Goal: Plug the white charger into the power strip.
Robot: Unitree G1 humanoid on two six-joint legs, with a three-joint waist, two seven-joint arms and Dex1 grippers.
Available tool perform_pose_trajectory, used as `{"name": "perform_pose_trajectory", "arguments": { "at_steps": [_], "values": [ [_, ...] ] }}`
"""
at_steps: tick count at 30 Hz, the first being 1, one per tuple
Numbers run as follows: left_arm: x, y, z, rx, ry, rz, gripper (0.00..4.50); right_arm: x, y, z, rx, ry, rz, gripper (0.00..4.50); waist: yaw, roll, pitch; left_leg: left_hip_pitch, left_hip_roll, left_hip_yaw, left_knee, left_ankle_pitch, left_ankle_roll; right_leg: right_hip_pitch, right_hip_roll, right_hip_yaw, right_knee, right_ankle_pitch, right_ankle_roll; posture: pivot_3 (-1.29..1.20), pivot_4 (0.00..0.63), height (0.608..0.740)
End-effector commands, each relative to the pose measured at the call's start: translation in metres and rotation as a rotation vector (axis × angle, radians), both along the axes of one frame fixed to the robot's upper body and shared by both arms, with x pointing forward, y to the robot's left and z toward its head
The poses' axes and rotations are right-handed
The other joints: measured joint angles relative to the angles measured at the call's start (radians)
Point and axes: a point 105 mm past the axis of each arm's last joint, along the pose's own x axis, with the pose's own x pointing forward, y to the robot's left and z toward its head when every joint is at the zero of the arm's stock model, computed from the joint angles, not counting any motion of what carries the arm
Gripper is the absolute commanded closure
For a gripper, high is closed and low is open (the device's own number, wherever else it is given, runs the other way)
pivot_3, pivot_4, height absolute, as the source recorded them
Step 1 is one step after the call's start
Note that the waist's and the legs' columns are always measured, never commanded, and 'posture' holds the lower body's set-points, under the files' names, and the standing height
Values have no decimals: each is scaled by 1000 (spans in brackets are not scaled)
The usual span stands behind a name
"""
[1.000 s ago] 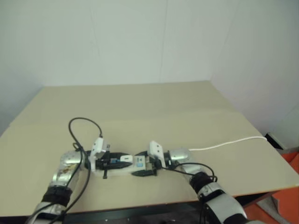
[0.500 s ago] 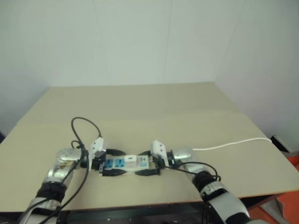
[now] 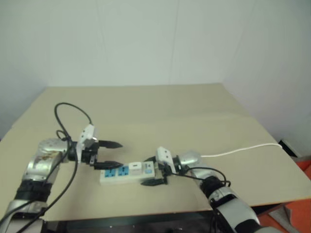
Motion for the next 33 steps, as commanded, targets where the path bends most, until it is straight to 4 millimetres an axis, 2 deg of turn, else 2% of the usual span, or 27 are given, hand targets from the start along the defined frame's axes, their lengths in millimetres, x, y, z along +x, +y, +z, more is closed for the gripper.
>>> {"name": "perform_pose_trajectory", "arguments": {
  "at_steps": [1, 9, 17, 21, 26, 33],
  "values": [
    [-6, 8, 16, -14, -47, 2, 0, 7, -30, 5, -9, -10, -68, 30, 7, 0, 1, -2, 0, 0, 0, 0, 0, -2, 0, 0, 0, 0, 0, 0, 150, 740],
    [-16, 25, 20, 18, -42, 17, 0, 12, -79, 44, 28, -108, -163, 30, 18, -1, 15, -7, 1, 1, 1, 0, 0, -6, 1, 0, 0, 0, 1, 0, 150, 740],
    [-36, 46, 25, 79, -27, 78, 0, 9, -127, 60, -5, -147, -278, 30, 15, -2, 23, -8, 1, 1, 0, 0, 0, -7, 1, 0, 0, -2, 2, 0, 150, 740],
    [-43, 55, 27, 80, -25, 142, 0, 5, -145, 67, -16, -158, -320, 30, 19, -2, 25, -9, 1, 2, 0, 0, 0, -8, 0, 0, 0, -2, 2, 0, 150, 740],
    [-47, 59, 24, 128, -22, 202, 0, 1, -155, 74, -16, -170, -377, 30, 19, -2, 25, -8, 1, 2, 0, 0, 0, -8, 0, 0, 0, -2, 2, 0, 150, 740],
    [-51, 45, 22, 80, -104, 231, 0, 4, -152, 84, -13, -194, -487, 30, 20, -3, 26, -8, 1, 4, 1, 0, 0, -8, 0, 1, 0, -2, 2, 0, 150, 740]
  ]
}}
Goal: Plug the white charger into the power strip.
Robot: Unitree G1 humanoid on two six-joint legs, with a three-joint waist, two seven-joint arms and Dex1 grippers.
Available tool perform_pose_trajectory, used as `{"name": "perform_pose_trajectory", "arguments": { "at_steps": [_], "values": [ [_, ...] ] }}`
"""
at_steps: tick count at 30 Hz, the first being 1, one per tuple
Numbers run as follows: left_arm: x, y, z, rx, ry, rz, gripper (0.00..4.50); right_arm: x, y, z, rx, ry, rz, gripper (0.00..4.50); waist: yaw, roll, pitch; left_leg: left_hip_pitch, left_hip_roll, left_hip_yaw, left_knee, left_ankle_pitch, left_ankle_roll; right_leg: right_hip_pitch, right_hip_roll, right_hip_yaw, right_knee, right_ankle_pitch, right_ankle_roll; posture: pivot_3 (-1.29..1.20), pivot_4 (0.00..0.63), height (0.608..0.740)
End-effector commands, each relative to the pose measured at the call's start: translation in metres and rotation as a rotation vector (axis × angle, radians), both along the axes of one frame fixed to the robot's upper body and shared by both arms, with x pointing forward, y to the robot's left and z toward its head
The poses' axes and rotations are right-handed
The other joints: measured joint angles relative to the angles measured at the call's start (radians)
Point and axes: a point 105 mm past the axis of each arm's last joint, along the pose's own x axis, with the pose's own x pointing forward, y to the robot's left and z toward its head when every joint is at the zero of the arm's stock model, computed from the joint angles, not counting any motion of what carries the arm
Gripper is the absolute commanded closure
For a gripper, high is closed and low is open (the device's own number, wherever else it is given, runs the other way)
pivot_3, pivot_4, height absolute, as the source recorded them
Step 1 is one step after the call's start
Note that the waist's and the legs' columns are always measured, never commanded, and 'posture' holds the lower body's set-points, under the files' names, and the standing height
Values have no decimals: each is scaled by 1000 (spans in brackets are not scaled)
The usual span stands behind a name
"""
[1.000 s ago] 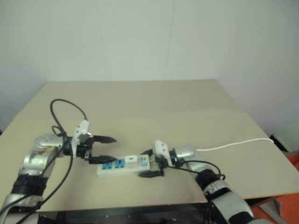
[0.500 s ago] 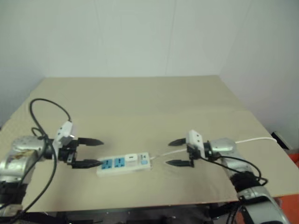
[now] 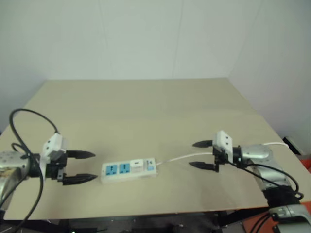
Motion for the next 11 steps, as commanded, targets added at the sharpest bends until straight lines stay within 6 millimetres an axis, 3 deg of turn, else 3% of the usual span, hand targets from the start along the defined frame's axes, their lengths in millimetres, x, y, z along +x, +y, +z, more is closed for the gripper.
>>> {"name": "perform_pose_trajectory", "arguments": {
  "at_steps": [1, 11],
  "values": [
    [-4, -9, 14, -44, -118, 7, 0, -4, -1, 11, 4, -44, -44, 30, 1, 0, 0, 0, 0, 0, 0, 0, 0, 0, 0, 0, 0, 0, 0, 0, 150, 740],
    [8, -10, 22, -74, -189, 4, 0, -12, 7, 16, 50, -114, -78, 30, 2, 0, 0, 0, 0, 0, 4, 0, -1, 2, 0, 0, 1, 0, 1, 0, 150, 740]
  ]
}}
